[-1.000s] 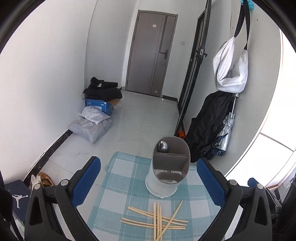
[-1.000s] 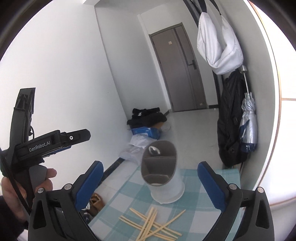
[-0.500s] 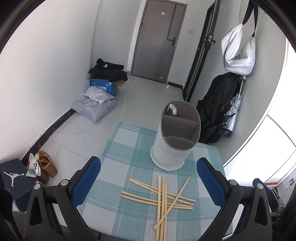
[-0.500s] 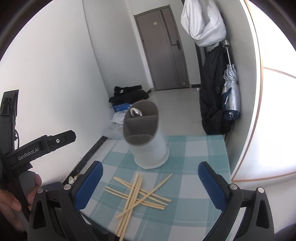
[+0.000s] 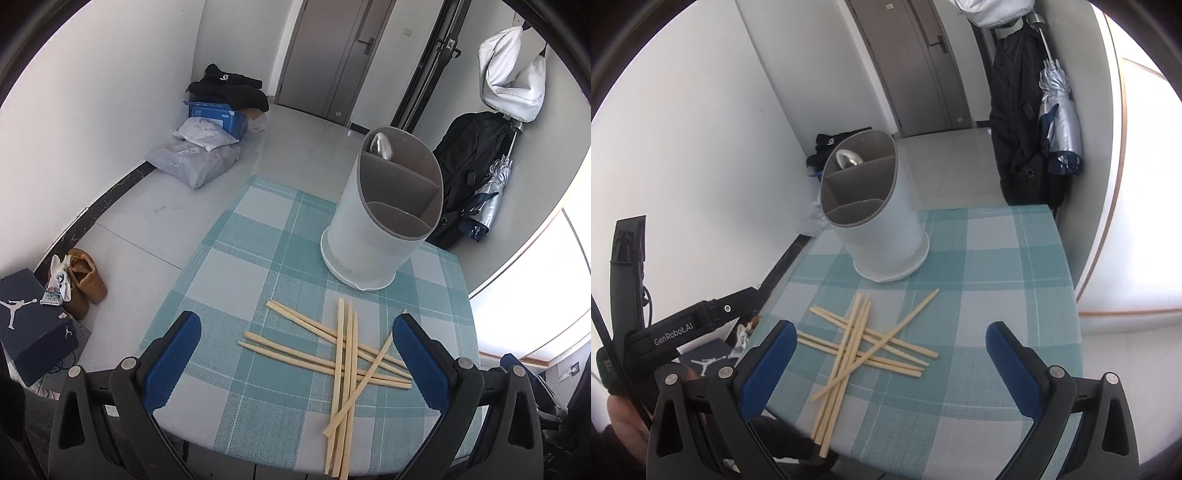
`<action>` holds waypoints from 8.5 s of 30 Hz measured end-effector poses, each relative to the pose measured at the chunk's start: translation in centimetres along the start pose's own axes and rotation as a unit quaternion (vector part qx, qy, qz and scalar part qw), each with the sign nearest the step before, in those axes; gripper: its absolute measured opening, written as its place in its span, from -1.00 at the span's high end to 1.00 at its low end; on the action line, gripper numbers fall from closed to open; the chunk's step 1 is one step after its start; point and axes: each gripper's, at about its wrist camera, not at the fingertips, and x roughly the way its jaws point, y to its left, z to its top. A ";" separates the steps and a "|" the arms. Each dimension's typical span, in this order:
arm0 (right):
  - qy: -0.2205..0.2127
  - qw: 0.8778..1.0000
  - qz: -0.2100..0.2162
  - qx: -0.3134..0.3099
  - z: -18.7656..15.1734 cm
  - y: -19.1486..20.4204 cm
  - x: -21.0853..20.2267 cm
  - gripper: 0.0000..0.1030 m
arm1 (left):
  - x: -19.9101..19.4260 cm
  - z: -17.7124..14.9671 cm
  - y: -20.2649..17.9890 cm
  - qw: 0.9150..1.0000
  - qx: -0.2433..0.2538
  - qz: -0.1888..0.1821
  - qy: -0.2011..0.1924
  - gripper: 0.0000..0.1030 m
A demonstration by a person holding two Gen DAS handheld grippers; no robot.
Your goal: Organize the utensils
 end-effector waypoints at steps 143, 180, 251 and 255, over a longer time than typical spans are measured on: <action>-0.080 0.995 0.055 0.035 5.1 -0.9 0.0 0.95 | -1.6 3.8 -3.1 0.993 0.078 -0.053 -0.067 0.94; -0.168 0.986 0.000 -0.018 8.4 1.5 -7.0 0.95 | -8.2 10.2 -2.3 0.980 -0.034 -0.109 -0.164 0.94; -0.107 0.988 0.041 -0.104 23.3 2.1 6.9 0.95 | 4.0 16.0 -6.0 0.972 0.110 -0.150 -0.146 0.94; -0.095 0.988 0.038 -0.112 22.6 2.2 7.5 0.95 | 4.0 15.6 -5.7 0.975 0.111 -0.156 -0.113 0.94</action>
